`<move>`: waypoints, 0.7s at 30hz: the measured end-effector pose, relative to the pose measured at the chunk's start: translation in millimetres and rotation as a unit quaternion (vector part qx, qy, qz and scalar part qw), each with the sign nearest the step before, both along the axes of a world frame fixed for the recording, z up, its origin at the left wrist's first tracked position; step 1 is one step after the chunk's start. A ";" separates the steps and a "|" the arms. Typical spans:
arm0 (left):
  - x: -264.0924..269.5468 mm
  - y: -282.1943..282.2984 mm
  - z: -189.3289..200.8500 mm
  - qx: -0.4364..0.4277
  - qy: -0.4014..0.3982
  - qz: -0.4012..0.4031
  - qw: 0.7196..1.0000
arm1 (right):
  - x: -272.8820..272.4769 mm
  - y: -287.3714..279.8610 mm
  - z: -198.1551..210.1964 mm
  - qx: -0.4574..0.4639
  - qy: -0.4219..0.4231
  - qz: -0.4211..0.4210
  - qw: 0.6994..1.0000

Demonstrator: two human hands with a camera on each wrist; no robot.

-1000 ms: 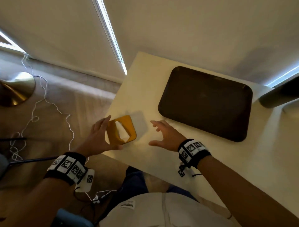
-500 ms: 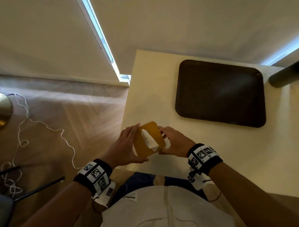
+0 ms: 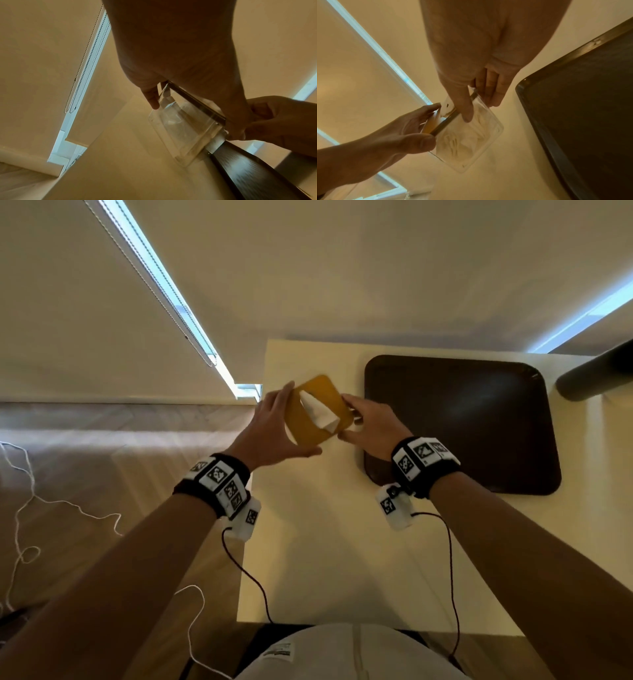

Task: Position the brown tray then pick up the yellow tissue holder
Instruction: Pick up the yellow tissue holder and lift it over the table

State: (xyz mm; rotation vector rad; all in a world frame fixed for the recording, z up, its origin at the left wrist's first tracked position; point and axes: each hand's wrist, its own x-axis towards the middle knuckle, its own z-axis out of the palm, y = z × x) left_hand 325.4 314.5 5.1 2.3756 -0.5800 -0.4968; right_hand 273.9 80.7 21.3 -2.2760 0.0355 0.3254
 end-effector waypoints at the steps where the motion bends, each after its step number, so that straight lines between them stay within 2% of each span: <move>1: 14.0 -5.3 -1.0 0.001 -0.003 0.004 1.000 | 13.5 -3.5 -1.1 -0.002 0.000 -0.011 1.000; 5: 61.1 -23.8 -6.8 0.009 0.002 0.020 1.000 | 59.4 -15.9 -9.1 -0.016 0.003 -0.042 0.999; 9: 85.3 -34.3 -12.2 0.019 0.012 0.031 0.999 | 84.5 -20.2 -15.8 -0.016 0.010 -0.052 0.998; 21: 100.0 -37.0 -24.7 0.023 0.020 0.030 0.999 | 95.6 -24.7 -22.9 0.019 0.036 -0.064 0.997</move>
